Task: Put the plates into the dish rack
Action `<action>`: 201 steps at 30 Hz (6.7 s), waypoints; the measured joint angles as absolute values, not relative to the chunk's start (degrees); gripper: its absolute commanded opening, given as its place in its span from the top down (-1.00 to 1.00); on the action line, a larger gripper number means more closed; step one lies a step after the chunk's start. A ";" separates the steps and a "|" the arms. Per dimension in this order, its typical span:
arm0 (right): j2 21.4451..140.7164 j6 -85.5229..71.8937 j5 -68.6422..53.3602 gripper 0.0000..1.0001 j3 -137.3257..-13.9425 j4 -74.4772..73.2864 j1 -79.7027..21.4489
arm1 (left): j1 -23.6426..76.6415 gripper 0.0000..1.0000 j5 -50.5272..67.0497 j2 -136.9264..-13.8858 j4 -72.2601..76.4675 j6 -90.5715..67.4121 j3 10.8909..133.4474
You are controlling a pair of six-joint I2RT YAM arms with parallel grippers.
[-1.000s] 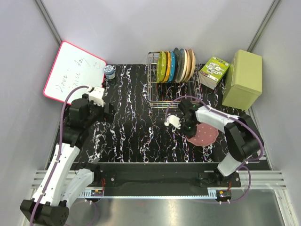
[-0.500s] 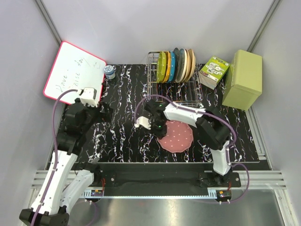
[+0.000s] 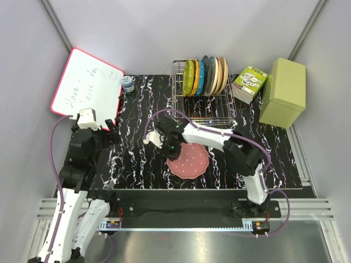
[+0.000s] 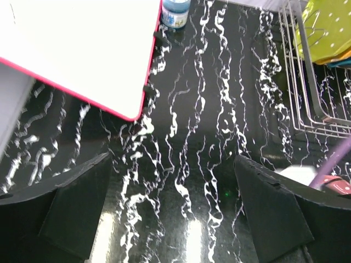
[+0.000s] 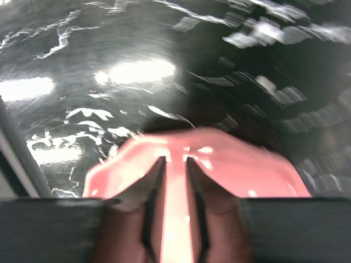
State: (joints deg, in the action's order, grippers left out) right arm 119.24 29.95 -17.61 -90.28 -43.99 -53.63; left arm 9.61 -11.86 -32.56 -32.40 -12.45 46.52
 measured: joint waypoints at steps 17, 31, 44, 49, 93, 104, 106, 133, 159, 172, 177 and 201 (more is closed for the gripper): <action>80.86 -6.76 -3.95 -0.57 -58.67 -21.58 -25.89 | 10.87 -0.78 13.69 -48.64 -24.56 -31.16 28.05; 85.12 -21.96 -32.27 -0.78 -41.56 -11.05 -9.37 | 15.77 -0.54 24.64 -64.82 -7.66 -36.05 27.20; 92.01 -31.38 -43.05 -0.71 -36.99 1.43 -9.30 | 26.85 -0.16 29.47 -87.48 -6.85 -35.05 39.88; 93.10 -33.21 -45.10 -0.70 -36.34 3.16 -9.30 | 27.90 0.02 29.56 -89.67 -6.74 -35.14 39.99; 87.22 -22.70 -43.03 1.00 -48.42 -13.74 -18.98 | 17.12 -0.98 21.12 -70.67 -21.15 -13.72 53.41; 91.70 -12.23 -33.56 1.00 -88.75 -30.61 -32.18 | 10.26 -0.98 0.23 -44.45 -22.74 0.69 45.84; 95.26 -11.00 -29.12 1.00 -97.38 -30.83 -33.01 | 8.69 -0.98 -0.86 -43.29 -23.97 0.80 41.82; 135.94 24.32 42.92 1.00 -130.72 3.84 -40.69 | 5.06 -0.98 -9.65 -37.50 -20.45 -3.68 36.88; 143.68 22.39 46.87 1.00 -134.87 6.92 -37.34 | 5.06 -0.98 -9.26 -38.72 -19.81 -3.66 36.86; 145.32 19.14 45.95 1.00 -137.67 3.49 -36.86 | 5.15 -0.98 -9.28 -39.92 -19.57 -3.44 35.94; 146.28 18.20 45.12 1.00 -137.69 3.20 -37.19 | 5.26 -0.98 -9.26 -39.94 -19.57 -3.42 35.94; 148.59 17.21 45.63 1.00 -139.48 2.22 -38.24 | 5.63 -0.98 -9.23 -40.29 -19.53 -3.25 35.92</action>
State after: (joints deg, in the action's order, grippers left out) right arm 148.59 17.21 45.63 -139.48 2.22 -38.24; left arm 5.63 -9.23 -40.29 -19.53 -3.25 35.92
